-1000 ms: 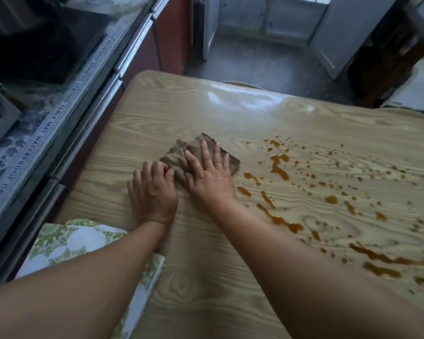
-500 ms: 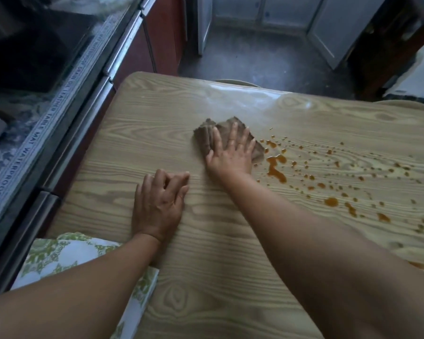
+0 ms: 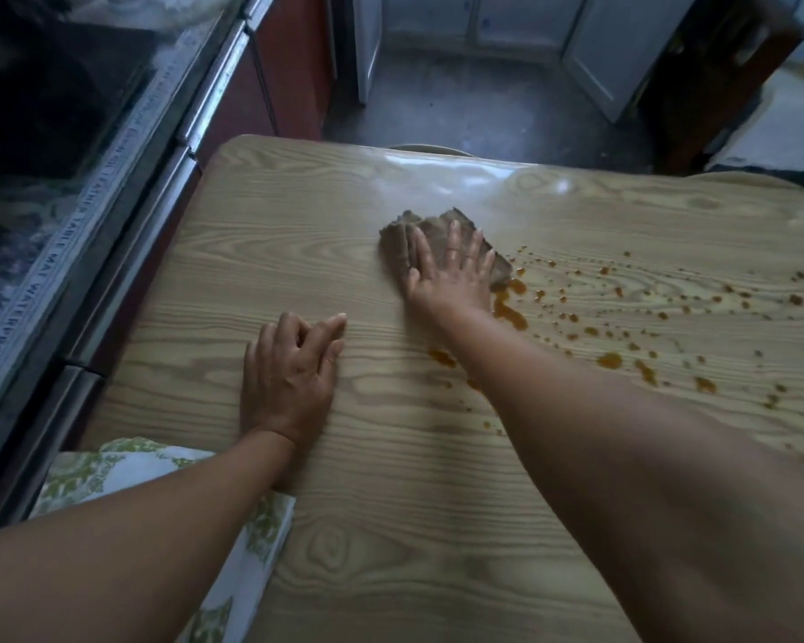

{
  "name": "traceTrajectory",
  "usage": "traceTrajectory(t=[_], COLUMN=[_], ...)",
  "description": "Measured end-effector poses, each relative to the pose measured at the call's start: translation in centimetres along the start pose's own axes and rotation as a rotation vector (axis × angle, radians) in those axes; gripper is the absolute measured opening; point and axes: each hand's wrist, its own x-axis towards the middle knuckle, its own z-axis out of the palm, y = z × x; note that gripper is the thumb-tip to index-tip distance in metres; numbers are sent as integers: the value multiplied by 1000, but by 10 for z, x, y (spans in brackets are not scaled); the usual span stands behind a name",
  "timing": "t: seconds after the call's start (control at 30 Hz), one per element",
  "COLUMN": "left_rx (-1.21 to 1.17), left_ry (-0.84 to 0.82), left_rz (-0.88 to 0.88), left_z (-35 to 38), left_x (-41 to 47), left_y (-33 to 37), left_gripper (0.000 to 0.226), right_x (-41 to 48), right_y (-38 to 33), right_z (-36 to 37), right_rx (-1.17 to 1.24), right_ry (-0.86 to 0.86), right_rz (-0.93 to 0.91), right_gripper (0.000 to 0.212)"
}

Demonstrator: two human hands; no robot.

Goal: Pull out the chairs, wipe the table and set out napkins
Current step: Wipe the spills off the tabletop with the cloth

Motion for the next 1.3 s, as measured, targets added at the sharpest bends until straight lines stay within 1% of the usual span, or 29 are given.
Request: traceTrajectory(t=[0.1, 0.23, 0.3, 0.4, 0.47, 0.57, 0.67, 0.73, 0.9, 1.17, 1.3], left_rx=[-4, -2, 23, -7, -110, -155, -96, -86, -47, 23, 16], left_ry=[-14, -47, -73, -79, -103, -117, -50, -26, 6, -11, -12], left_rz=[-16, -29, -35, -128, -148, -122, -154, -143, -96, -71, -68], left_z=[-3, -7, -8, -7, -2, 9, 18, 21, 22, 25, 24], left_x=[-1, -6, -9, -8, -6, -4, -3, -3, -2, -1, -1], left_y=[3, 8, 10, 18, 38, 68, 75, 72, 74, 73, 73], left_gripper=[45, 34, 34, 33, 29, 25, 25, 25, 47, 45, 46], right_x=[-39, -99, -128, -157, -170, -178, -167, -145, -75, -6, 8], right_y=[0, 8, 18, 31, 32, 17, 15, 19, 25, 41, 68], right_z=[12, 22, 26, 25, 21, 33, 50, 48, 30, 2, -13], right_rx=[-15, -45, -76, -181, -162, -2, 24, 21, -6, -26, -7], right_ry=[1, -6, -31, -90, -114, -51, 79, 109, 93, 45, 12], right_rz=[-41, -121, -185, -240, -194, -106, -92, -92, -33, 55, 210], right_gripper=[63, 63, 63, 64, 64, 64, 66, 66, 67, 68, 66])
